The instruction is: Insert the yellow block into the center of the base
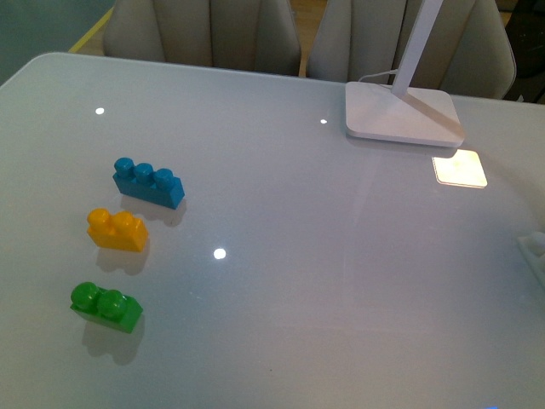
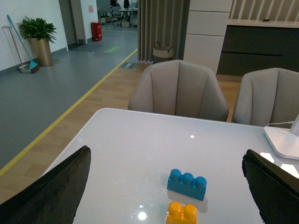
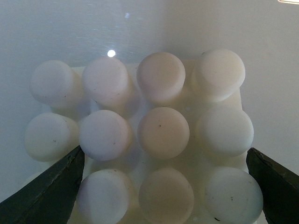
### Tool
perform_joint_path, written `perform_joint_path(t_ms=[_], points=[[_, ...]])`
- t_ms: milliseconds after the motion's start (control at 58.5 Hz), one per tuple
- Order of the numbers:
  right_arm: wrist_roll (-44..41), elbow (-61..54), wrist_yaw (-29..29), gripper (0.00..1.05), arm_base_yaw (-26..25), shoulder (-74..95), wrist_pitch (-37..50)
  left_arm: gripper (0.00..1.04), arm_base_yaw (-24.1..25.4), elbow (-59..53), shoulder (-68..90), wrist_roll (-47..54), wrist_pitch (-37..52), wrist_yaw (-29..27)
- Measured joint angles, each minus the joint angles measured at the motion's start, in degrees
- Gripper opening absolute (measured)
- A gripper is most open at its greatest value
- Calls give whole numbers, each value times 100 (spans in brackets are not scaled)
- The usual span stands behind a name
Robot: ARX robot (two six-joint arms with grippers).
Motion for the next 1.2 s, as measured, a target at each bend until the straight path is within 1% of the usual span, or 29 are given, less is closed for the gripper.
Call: perform_joint_path(t_ms=[171, 274, 342, 359, 445, 496, 530, 547, 598, 633, 804, 1009, 1197], points=[[304, -160, 286, 97, 822, -125, 50, 97, 0, 0, 0, 0, 0, 0], [623, -223, 527, 97, 1405, -184, 111, 97, 0, 0, 0, 0, 0, 0], [999, -229, 739, 97, 1939, -214, 116, 97, 0, 0, 0, 0, 0, 0], [1121, -227, 804, 97, 2142, -221, 107, 97, 0, 0, 0, 0, 0, 0], [1639, -208, 911, 97, 2586, -238, 120, 97, 0, 0, 0, 0, 0, 0], [2098, -151, 1060, 96, 2931, -234, 151, 97, 0, 0, 0, 0, 0, 2], [2218, -125, 1128, 96, 3038, -225, 164, 97, 0, 0, 0, 0, 0, 0], [2492, -81, 1233, 96, 3195, -205, 197, 97, 0, 0, 0, 0, 0, 0], [2758, -17, 1386, 96, 3394, -168, 245, 97, 0, 0, 0, 0, 0, 2], [3082, 52, 1554, 96, 3585, -122, 291, 97, 0, 0, 0, 0, 0, 2], [3956, 323, 2197, 96, 4286, -17, 212, 97, 0, 0, 0, 0, 0, 0], [4771, 704, 2376, 96, 5077, 79, -52, 97, 0, 0, 0, 0, 0, 2], [5230, 1005, 2514, 96, 5598, 153, -306, 97, 0, 0, 0, 0, 0, 0]])
